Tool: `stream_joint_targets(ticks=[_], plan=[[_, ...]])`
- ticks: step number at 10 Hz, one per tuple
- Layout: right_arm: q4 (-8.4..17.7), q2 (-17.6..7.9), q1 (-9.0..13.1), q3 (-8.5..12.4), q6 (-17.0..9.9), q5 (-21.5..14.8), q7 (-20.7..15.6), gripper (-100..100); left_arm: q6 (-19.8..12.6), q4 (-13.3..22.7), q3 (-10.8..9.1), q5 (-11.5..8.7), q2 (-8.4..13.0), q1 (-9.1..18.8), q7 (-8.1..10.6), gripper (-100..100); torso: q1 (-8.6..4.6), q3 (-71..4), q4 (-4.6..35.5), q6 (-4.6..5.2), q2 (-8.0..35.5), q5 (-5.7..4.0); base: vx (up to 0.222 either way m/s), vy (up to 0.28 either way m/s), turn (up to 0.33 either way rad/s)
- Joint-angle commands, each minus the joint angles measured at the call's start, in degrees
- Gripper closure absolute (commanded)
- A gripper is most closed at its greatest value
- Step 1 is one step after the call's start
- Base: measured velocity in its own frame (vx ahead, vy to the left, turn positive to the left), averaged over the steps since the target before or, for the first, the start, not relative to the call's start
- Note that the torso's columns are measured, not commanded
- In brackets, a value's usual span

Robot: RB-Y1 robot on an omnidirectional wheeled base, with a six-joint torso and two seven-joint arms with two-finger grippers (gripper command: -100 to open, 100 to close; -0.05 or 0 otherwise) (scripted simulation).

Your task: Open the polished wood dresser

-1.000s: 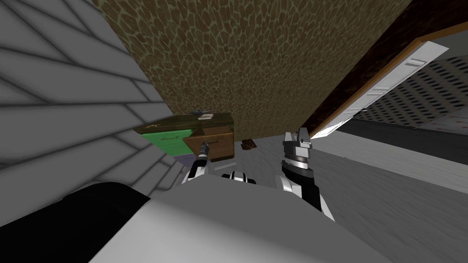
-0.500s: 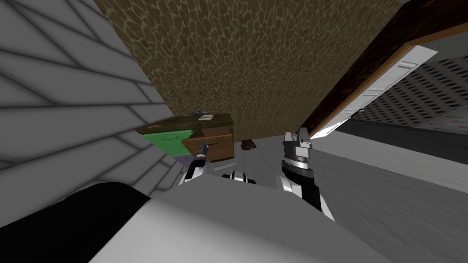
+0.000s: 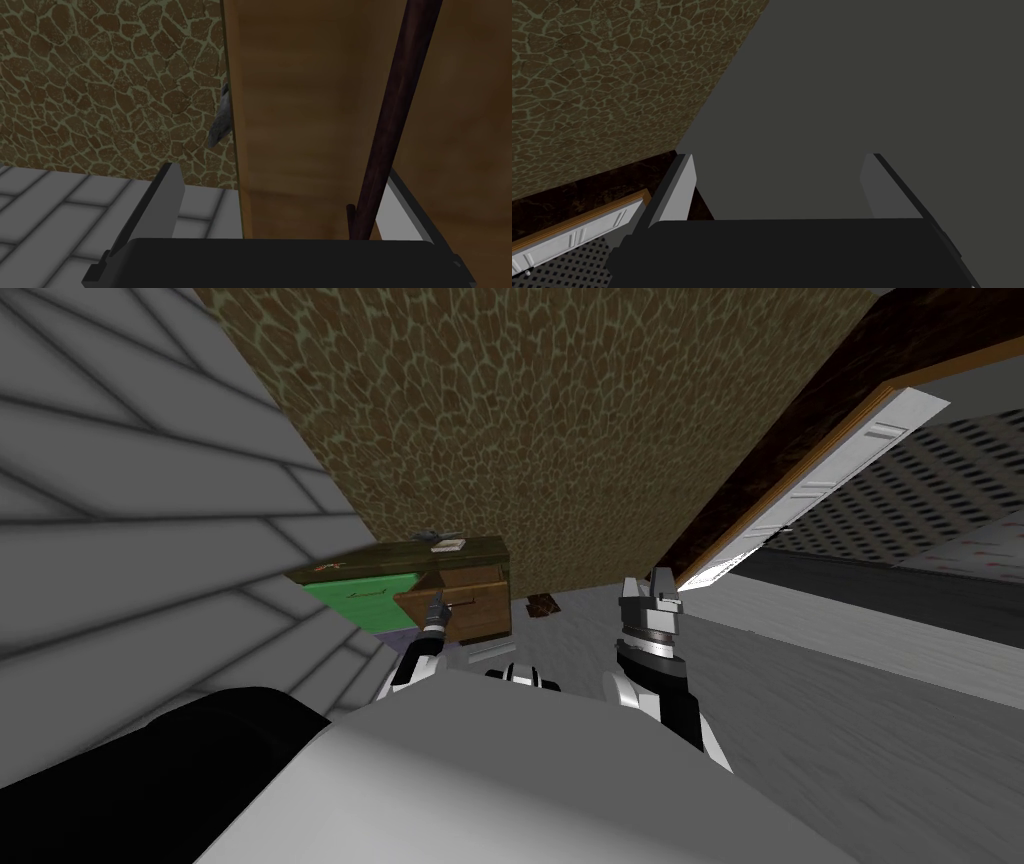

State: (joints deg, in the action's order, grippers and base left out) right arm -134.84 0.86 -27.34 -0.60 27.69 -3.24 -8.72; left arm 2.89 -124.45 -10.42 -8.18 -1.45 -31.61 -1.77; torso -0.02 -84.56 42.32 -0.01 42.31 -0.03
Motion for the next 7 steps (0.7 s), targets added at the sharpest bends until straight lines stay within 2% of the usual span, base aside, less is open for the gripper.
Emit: stream_joint_targets(ticks=[1,2,7], plan=[[0.0,0.0,0.0,0.0,0.0,0.0,0.0,0,-1.0,-1.3,0.05,-0.1,-0.2,-0.7,-0.04,-100,-0.09,0.0,0.1,0.01,0.1,-0.1,0.01,0.003,-0.001],[0.0,0.0,0.0,0.0,0.0,0.0,0.0,0,-1.3,-1.4,0.06,-0.1,-0.3,-0.7,-0.06,0,-0.11,0.1,0.1,0.02,0.1,-0.06,0.0,0.0,0.0],[0.0,0.0,0.0,0.0,0.0,0.0,0.0,0,-1.4,-1.2,0.06,-0.1,-0.3,-0.8,-0.06,0,-0.01,0.0,0.0,0.01,0.0,0.01,0.0,0.0,0.0]])
